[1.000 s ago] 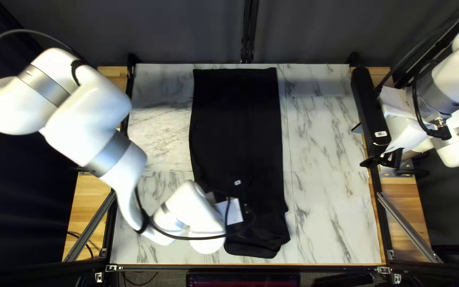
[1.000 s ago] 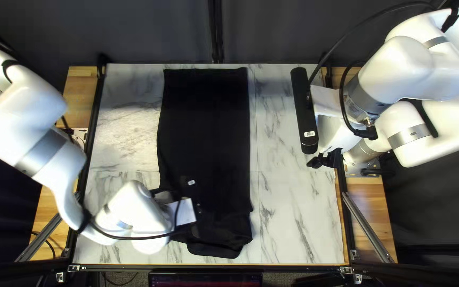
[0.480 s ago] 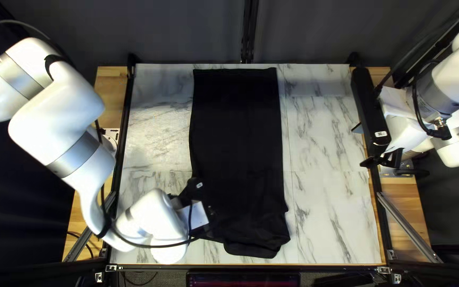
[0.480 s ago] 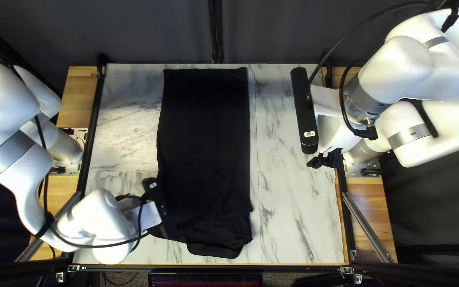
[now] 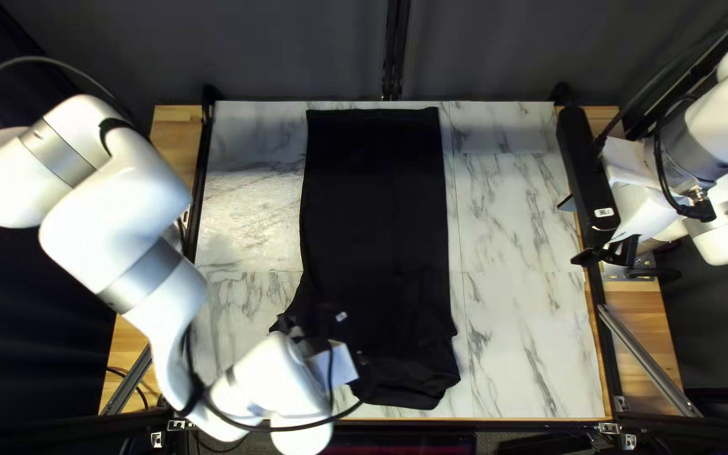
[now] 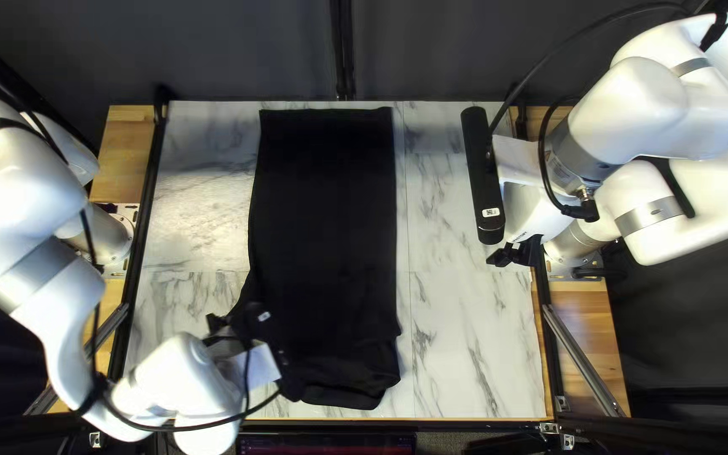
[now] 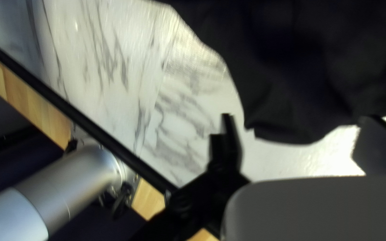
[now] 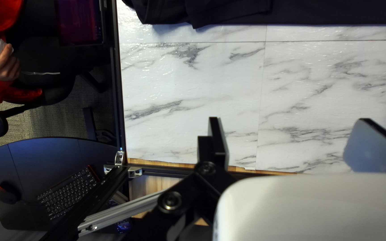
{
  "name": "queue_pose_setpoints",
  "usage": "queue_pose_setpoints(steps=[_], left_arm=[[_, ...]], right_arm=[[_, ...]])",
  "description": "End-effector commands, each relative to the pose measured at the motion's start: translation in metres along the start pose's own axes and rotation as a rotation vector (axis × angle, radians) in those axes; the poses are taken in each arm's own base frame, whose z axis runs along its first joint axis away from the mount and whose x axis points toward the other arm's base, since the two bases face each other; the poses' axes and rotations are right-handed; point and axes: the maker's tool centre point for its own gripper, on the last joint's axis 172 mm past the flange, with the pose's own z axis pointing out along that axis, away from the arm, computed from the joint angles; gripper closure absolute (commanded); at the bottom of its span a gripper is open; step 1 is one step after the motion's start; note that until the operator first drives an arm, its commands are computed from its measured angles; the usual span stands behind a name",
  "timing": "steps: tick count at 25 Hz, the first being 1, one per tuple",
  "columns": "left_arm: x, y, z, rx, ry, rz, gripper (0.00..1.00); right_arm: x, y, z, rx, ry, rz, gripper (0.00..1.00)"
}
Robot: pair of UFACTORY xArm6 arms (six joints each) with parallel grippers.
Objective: Fold t-shirt
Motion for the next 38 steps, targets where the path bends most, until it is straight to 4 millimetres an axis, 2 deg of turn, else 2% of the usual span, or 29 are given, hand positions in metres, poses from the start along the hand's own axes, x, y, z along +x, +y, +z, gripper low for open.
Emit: queue_pose_setpoints(steps=[1, 6, 17, 23, 38], left_arm=[[0.011, -0.004, 0.025, -0.005, -0.031, 0.008, 0.00], [0.002, -0.005, 0.033, 0.004, -0.074, -0.004, 0.00], [-0.027, -0.001, 0.025, 0.069, -0.185, -0.101, 0.00], [-0.020, 0.007, 0.027, 0.101, -0.222, -0.142, 0.00], [-0.021, 0.007, 0.024, 0.094, -0.228, -0.140, 0.00]], right_arm=[[0.000, 0.000, 0.000, 0.000, 0.000, 0.000, 0.00], [0.000, 0.000, 0.000, 0.000, 0.000, 0.000, 0.00], [0.000, 0.000, 0.000, 0.000, 0.000, 0.000, 0.00], [0.000, 0.000, 0.000, 0.000, 0.000, 0.000, 0.00], [0.000, 0.000, 0.000, 0.000, 0.000, 0.000, 0.00]])
